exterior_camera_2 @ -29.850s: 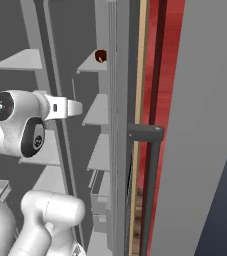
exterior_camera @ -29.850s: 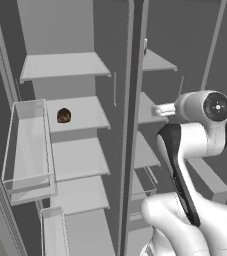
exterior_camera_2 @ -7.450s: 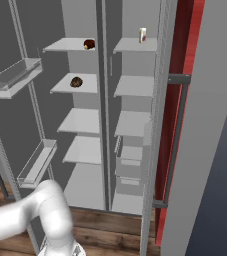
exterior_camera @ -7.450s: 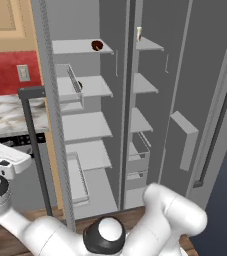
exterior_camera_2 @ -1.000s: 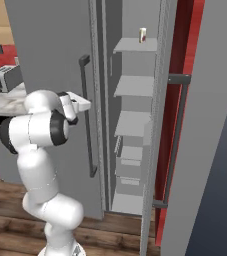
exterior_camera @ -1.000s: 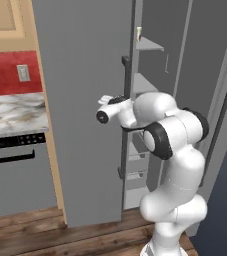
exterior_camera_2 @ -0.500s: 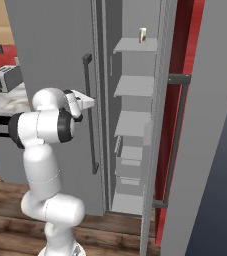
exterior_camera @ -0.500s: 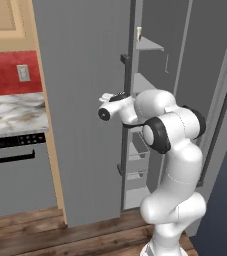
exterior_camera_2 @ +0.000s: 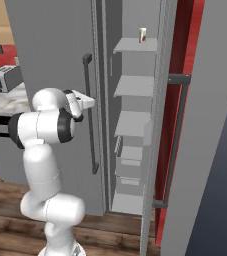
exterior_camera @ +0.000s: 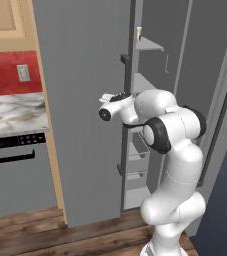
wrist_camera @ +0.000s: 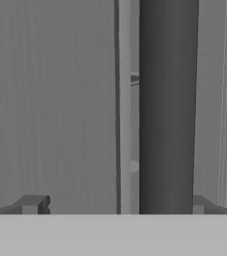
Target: Pick up the frozen steak from the freezer, place it on any shelf in the fridge, and close the fridge and freezer doors when done.
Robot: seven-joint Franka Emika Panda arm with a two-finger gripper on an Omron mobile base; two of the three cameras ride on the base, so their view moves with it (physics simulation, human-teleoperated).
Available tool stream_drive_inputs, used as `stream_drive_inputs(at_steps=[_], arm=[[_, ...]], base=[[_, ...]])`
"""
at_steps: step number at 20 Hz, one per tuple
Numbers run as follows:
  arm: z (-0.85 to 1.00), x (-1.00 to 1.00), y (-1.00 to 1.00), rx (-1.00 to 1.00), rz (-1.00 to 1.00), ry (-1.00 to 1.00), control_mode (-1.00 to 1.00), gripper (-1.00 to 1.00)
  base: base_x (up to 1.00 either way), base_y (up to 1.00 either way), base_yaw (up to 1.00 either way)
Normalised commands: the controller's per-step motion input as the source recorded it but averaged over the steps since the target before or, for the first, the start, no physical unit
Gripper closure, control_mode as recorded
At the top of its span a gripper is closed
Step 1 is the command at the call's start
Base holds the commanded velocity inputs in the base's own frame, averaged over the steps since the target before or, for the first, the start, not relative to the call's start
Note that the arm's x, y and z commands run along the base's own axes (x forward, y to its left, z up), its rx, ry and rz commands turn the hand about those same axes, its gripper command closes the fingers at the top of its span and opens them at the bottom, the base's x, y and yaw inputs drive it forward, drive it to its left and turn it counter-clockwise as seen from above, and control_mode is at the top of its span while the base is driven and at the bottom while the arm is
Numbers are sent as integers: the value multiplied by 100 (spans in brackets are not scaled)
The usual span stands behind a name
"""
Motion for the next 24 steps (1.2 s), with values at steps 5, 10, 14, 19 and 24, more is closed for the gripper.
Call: stream_drive_inputs(at_steps=[5, 10, 14, 19, 24], arm=[[43, -11, 0, 0, 0, 4, -100, -100], [62, -27, 0, 0, 0, 0, -100, -100], [43, -52, 0, 0, 0, 0, -100, -100], [34, -82, 0, 0, 0, 0, -100, -100], [34, -96, 2, 1, 0, 2, -100, -100]], base=[[0, 0, 0], [0, 0, 0], [0, 0, 0], [0, 0, 0], [0, 0, 0]])
